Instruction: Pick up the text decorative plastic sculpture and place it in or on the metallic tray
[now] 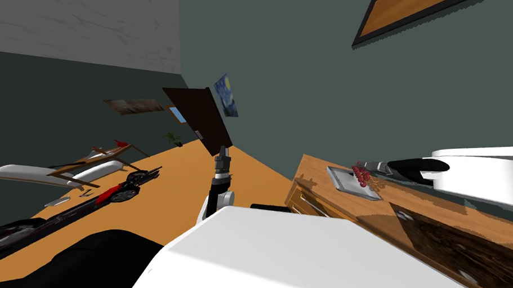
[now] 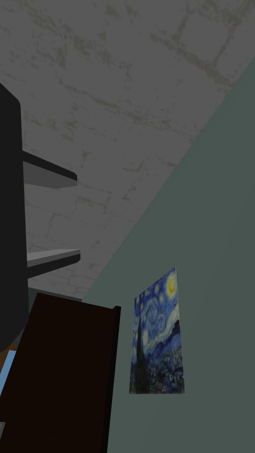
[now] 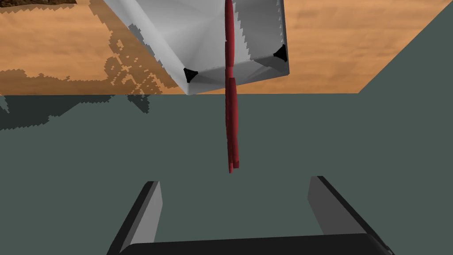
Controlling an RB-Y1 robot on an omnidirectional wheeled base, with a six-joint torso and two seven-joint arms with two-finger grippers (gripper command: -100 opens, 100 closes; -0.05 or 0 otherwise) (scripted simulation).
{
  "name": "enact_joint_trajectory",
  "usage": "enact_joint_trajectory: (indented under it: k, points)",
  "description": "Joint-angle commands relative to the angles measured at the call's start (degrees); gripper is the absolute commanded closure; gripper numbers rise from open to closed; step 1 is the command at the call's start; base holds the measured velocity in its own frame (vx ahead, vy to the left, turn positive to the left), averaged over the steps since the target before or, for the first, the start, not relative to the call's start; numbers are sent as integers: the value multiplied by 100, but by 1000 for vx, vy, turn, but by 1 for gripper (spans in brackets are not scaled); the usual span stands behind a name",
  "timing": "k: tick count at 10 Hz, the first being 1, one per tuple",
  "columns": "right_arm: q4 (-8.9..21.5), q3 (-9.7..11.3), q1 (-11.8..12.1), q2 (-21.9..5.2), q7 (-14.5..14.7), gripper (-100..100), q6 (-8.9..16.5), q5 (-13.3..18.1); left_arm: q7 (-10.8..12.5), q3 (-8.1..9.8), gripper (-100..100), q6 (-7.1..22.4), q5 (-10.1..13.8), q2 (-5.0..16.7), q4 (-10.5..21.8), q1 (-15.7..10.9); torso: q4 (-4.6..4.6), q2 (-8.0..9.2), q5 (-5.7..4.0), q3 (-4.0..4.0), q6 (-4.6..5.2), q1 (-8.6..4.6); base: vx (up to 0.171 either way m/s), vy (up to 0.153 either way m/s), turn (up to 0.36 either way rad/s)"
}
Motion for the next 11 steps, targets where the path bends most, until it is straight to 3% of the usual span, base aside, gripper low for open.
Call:
enact_joint_trajectory:
  k: [1,2,3,4,5,11]
  points:
    - [-34,286,-286,-19,51,-100,24,-85,0,0,0,0,0,0,0,0,0,0,0,0,0,0,-5,-23,-25]
    - [-34,332,-401,-19,51,-100,24,-85,0,0,0,0,0,0,0,0,0,2,-2,1,0,-3,-4,-14,7]
    - [-179,218,-452,-306,-32,-100,98,-293,0,0,0,0,0,0,0,0,1,2,-2,1,0,-2,-15,-45,-119]
    - [-179,237,-485,-334,-32,-100,98,-293,0,0,0,0,0,0,0,0,2,6,-1,4,2,-8,-7,-49,-69]
    - [-179,218,-452,-334,-32,-100,98,-293,0,0,0,0,0,0,0,0,1,4,-4,2,0,-12,-2,-23,7]
    - [-539,-69,-571,-1120,-239,-100,283,-813,0,0,0,0,0,0,0,0,1,4,-3,3,0,-7,-9,-38,-69]
